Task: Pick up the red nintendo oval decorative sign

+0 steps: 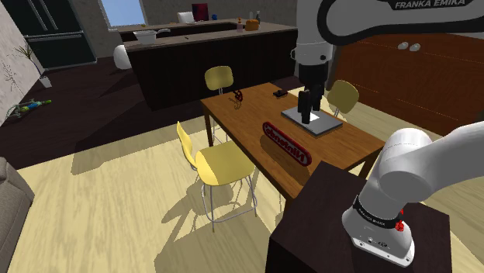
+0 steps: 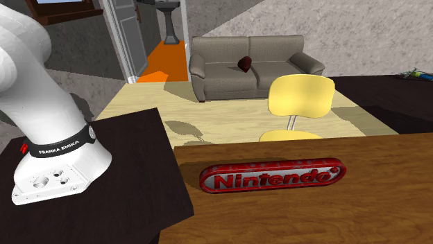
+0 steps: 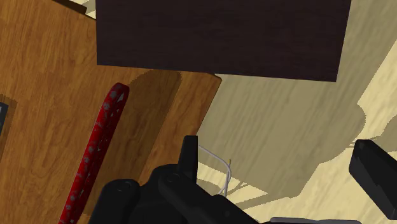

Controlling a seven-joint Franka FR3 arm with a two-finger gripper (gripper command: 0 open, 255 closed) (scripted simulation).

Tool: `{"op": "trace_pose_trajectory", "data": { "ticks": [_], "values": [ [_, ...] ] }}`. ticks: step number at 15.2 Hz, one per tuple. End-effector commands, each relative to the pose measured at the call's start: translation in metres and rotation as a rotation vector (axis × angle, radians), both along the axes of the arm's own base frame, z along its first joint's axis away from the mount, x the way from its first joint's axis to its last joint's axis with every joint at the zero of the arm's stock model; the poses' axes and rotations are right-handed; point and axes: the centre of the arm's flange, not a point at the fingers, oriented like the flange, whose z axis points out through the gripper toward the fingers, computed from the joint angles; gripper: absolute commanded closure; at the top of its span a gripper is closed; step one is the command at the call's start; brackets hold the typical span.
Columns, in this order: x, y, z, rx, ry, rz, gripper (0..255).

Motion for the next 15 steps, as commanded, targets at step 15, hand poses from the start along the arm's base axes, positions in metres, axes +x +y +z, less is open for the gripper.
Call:
{"op": "trace_pose_trajectory", "data": {
  "ticks": [15],
  "values": [
    [0.062,-0.094,-0.138,-0.040,-0.071,-0.154,0]
  ]
}}
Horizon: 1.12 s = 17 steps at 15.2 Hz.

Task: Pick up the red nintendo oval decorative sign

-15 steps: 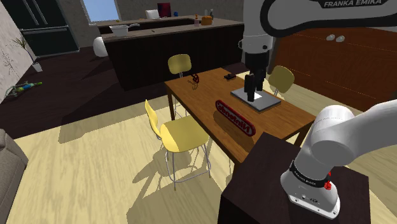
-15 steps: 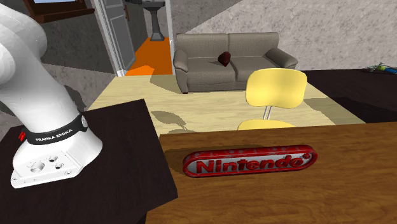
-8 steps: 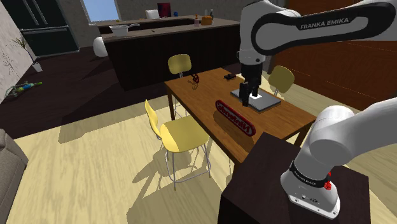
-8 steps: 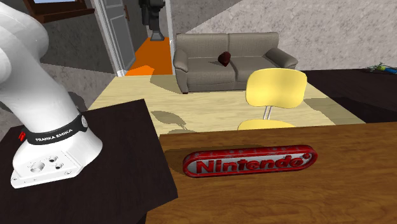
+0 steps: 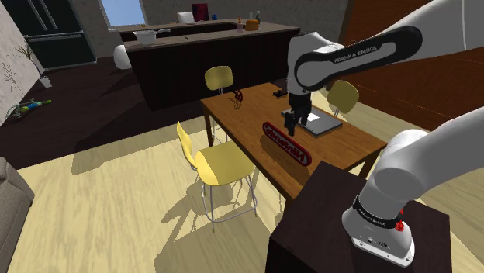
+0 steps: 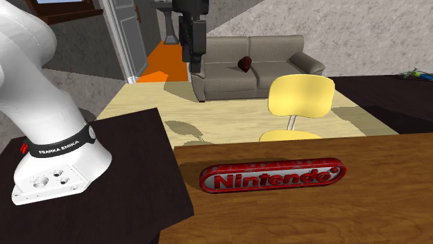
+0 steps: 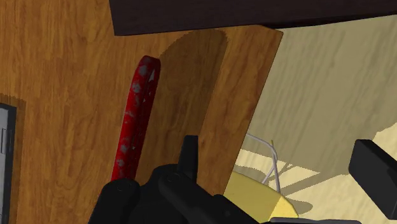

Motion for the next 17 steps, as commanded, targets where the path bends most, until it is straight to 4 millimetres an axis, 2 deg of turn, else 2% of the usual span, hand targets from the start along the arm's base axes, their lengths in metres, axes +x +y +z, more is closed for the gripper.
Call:
{"op": "trace_pose_trajectory", "data": {
  "ticks": [1,17],
  "values": [
    [0.009,-0.015,-0.020,-0.007,-0.014,-0.022,0],
    [0.072,-0.142,-0.167,-0.052,-0.095,-0.198,0]
  ]
}}
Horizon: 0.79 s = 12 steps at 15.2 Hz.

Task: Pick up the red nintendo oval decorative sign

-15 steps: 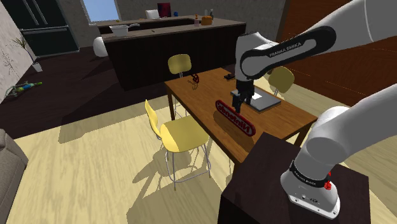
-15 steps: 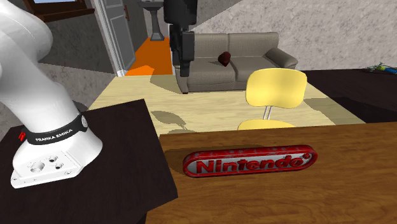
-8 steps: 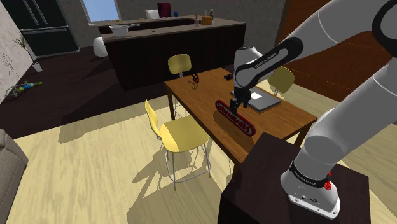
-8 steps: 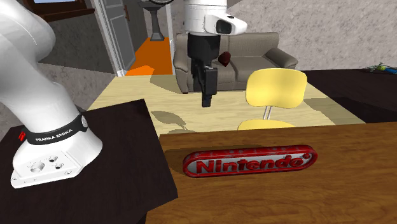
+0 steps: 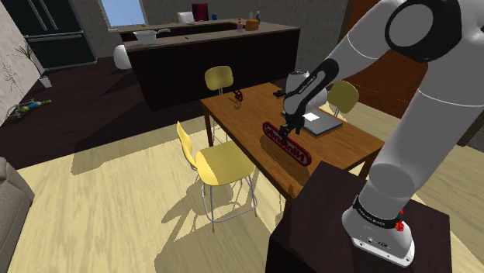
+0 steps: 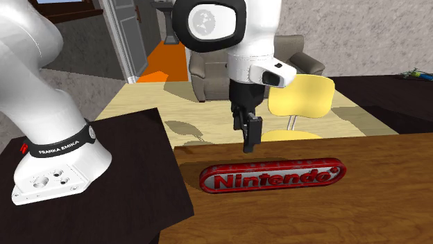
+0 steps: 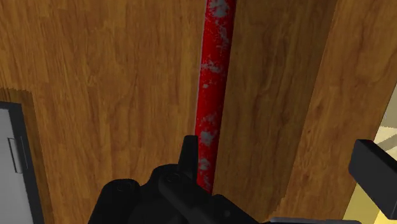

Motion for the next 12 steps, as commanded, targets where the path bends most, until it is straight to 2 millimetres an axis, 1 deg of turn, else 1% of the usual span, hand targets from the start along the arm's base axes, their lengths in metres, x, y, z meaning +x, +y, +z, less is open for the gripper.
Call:
{"op": "trace_pose_trajectory", "data": {
  "ticks": [1,5,12],
  "values": [
    [0.010,-0.017,-0.019,-0.007,-0.012,-0.022,0],
    [0.023,-0.051,-0.053,-0.018,-0.032,-0.065,0],
    [0.023,-0.051,-0.090,-0.018,-0.032,-0.065,0]
  ]
}}
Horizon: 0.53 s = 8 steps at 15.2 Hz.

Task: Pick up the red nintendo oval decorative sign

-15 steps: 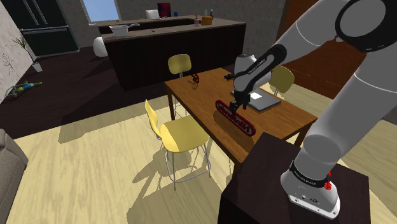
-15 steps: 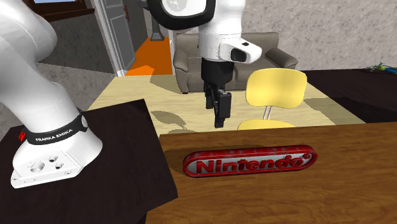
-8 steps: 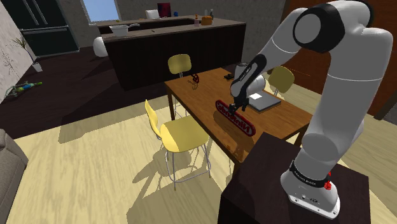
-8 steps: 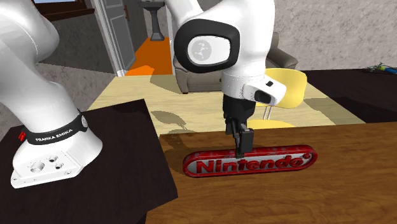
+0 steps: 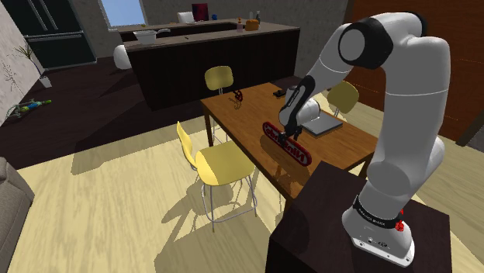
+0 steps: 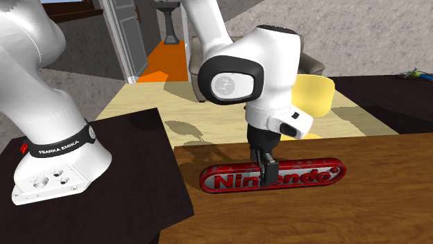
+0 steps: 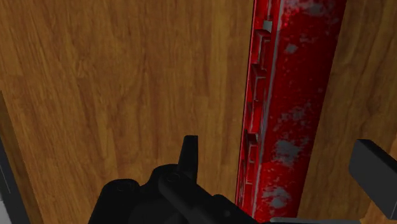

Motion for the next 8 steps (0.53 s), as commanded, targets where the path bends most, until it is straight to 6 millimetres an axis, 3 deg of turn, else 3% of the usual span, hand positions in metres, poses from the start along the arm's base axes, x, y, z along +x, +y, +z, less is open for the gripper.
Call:
{"op": "trace_pose_trajectory", "data": {
  "ticks": [1,2,3,8],
  "values": [
    [-0.0003,-0.0009,-0.0082,0.000,0.000,0.000,0],
    [-0.0003,-0.0009,-0.0082,0.000,0.000,0.000,0],
    [-0.0004,-0.0006,-0.0082,0.000,0.000,0.000,255],
    [-0.0002,-0.0006,-0.0083,0.000,0.000,0.000,255]
  ]
}}
